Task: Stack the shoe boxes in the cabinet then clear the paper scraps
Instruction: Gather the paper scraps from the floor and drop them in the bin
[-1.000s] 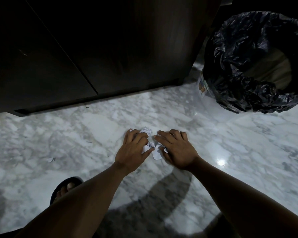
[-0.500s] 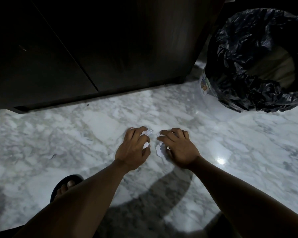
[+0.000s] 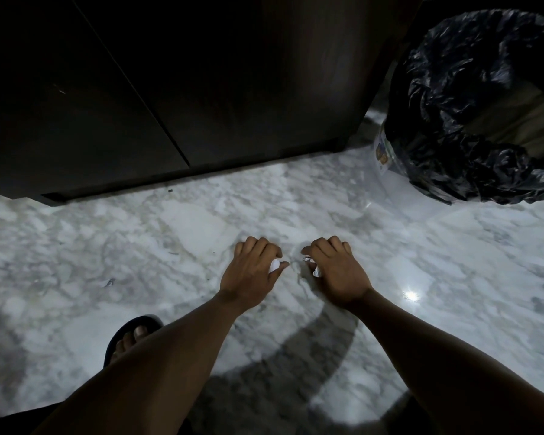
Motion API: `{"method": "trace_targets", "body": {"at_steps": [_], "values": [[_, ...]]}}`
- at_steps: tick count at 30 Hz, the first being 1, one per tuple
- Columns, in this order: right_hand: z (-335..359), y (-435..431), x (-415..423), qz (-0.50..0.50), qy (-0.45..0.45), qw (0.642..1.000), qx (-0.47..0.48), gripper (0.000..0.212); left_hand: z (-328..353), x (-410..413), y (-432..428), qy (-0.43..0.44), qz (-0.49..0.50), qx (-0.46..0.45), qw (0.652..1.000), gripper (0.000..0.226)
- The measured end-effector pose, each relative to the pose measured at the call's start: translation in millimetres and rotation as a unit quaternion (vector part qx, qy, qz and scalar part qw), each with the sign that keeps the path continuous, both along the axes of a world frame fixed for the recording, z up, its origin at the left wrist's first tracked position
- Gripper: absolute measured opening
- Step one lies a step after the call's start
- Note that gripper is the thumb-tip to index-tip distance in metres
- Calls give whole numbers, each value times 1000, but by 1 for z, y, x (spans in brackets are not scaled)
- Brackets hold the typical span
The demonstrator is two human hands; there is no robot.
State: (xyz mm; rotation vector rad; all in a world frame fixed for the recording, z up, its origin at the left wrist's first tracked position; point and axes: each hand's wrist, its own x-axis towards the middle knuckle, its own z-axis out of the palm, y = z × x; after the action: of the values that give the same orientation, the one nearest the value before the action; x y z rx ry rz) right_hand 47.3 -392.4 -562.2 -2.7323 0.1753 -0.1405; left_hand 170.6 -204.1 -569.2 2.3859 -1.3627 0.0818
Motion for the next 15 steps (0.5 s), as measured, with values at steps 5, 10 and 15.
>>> {"method": "trace_targets", "body": {"at_steps": [5,10,15], "values": [[-3,1,2,-37,9,999,27,21,-1,1,0,19,-13,-14,1000,24],[-4,1,3,-42,5,998,42,21,0,1,-1,25,-14,-29,999,18],[-1,1,0,-60,9,996,60,23,0,1,-2,45,-6,-19,999,24]]}}
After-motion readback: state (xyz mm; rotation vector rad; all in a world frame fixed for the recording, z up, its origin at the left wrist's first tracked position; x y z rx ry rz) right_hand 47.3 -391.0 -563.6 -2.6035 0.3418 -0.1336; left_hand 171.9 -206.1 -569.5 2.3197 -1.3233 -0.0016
